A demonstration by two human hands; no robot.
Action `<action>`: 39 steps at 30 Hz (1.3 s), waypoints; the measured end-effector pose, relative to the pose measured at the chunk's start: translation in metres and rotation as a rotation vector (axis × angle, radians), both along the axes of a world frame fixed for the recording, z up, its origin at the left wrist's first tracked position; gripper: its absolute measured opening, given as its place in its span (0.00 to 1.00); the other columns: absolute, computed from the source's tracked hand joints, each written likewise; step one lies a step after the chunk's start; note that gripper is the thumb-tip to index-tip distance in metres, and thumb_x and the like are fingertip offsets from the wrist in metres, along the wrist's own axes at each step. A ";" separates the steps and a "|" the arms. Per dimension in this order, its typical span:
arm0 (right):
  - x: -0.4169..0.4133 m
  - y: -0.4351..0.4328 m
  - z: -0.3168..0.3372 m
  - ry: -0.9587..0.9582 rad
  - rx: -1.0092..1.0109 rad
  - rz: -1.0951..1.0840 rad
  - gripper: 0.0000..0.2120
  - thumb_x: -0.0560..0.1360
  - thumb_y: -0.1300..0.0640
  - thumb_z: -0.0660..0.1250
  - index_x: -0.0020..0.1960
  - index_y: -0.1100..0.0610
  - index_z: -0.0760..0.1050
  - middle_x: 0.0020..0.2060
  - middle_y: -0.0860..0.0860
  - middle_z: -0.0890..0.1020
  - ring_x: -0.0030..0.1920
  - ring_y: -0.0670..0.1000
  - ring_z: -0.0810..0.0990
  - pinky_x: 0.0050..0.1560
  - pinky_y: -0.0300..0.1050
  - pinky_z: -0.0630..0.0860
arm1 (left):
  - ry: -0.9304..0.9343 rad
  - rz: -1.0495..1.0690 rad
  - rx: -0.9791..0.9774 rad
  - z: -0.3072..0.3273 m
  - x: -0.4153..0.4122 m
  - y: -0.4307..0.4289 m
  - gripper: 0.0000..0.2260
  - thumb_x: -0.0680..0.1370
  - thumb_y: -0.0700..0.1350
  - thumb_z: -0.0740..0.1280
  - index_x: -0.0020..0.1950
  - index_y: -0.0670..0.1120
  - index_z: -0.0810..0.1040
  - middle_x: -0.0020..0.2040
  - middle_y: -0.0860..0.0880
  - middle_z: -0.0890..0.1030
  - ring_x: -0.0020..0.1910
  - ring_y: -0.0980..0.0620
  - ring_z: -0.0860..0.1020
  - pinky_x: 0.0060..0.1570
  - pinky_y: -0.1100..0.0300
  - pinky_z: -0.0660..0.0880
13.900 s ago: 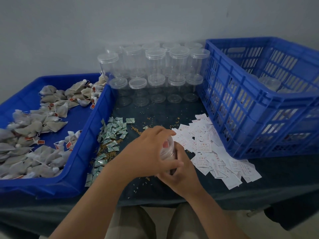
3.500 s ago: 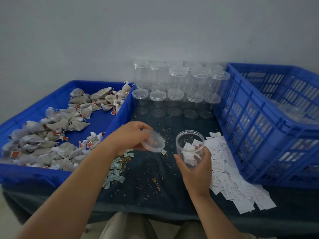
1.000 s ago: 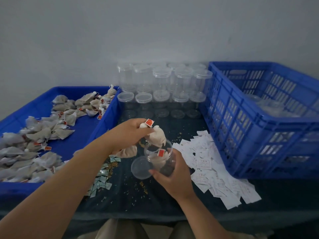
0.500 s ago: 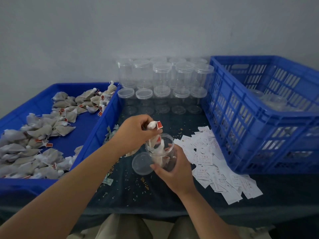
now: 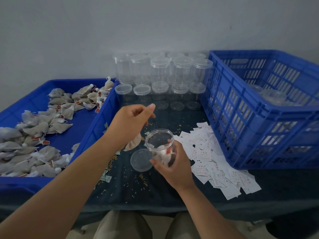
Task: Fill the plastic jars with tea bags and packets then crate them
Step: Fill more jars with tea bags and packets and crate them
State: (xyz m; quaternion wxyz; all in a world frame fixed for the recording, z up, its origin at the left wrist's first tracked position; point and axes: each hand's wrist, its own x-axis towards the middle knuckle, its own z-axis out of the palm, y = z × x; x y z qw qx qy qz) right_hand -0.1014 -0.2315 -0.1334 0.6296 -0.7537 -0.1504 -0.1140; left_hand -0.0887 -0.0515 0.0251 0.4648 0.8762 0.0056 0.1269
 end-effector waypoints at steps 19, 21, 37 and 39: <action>0.000 -0.002 0.003 -0.063 0.011 0.015 0.32 0.68 0.30 0.80 0.64 0.43 0.74 0.55 0.40 0.83 0.53 0.48 0.86 0.45 0.39 0.83 | 0.192 -0.360 0.323 -0.004 -0.020 0.011 0.16 0.88 0.60 0.53 0.62 0.62 0.80 0.51 0.68 0.85 0.54 0.68 0.81 0.56 0.66 0.75; -0.001 -0.002 0.003 -0.062 0.000 0.014 0.35 0.67 0.28 0.78 0.65 0.45 0.74 0.55 0.39 0.83 0.54 0.46 0.85 0.47 0.40 0.84 | 0.080 -0.260 0.311 0.003 -0.024 0.037 0.10 0.87 0.53 0.60 0.60 0.62 0.81 0.50 0.66 0.85 0.50 0.64 0.83 0.49 0.66 0.79; -0.004 0.002 0.003 -0.023 -0.080 0.029 0.31 0.64 0.32 0.79 0.61 0.43 0.75 0.53 0.35 0.83 0.50 0.43 0.85 0.43 0.36 0.82 | 0.848 0.067 0.633 -0.068 -0.038 0.219 0.12 0.81 0.46 0.65 0.63 0.54 0.80 0.55 0.47 0.85 0.48 0.47 0.83 0.50 0.52 0.82; -0.003 0.001 0.001 -0.014 -0.083 0.029 0.32 0.64 0.32 0.78 0.61 0.46 0.75 0.52 0.36 0.83 0.50 0.43 0.85 0.43 0.36 0.82 | 0.857 0.084 0.619 -0.066 -0.036 0.218 0.09 0.81 0.46 0.65 0.56 0.52 0.84 0.47 0.44 0.86 0.38 0.47 0.81 0.38 0.57 0.77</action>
